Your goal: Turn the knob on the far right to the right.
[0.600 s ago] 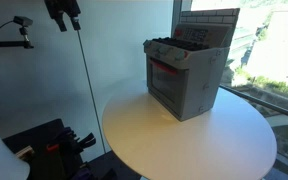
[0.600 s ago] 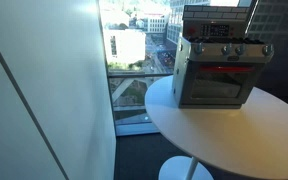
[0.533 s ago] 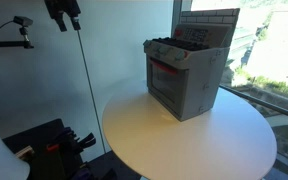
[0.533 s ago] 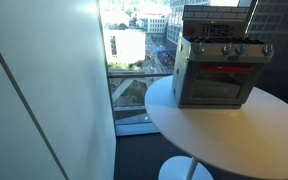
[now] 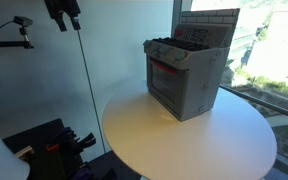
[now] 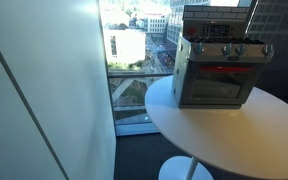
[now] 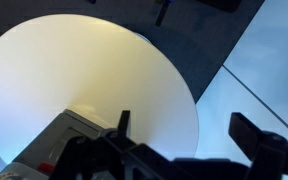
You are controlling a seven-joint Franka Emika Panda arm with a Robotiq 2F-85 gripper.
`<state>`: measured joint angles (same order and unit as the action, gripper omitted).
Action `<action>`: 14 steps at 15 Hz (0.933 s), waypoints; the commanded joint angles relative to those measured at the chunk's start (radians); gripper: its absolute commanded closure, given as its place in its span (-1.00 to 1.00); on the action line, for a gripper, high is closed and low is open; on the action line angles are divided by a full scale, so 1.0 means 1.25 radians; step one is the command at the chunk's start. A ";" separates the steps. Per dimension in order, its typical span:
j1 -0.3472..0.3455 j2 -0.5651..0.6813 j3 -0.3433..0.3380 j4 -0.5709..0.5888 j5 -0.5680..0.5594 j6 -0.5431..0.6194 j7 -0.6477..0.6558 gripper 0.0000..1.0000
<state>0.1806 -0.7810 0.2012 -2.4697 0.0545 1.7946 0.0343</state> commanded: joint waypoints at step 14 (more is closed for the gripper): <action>-0.024 0.034 -0.010 0.051 -0.032 0.028 0.004 -1.00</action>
<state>0.1691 -0.7738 0.1998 -2.4560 0.0410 1.8212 0.0343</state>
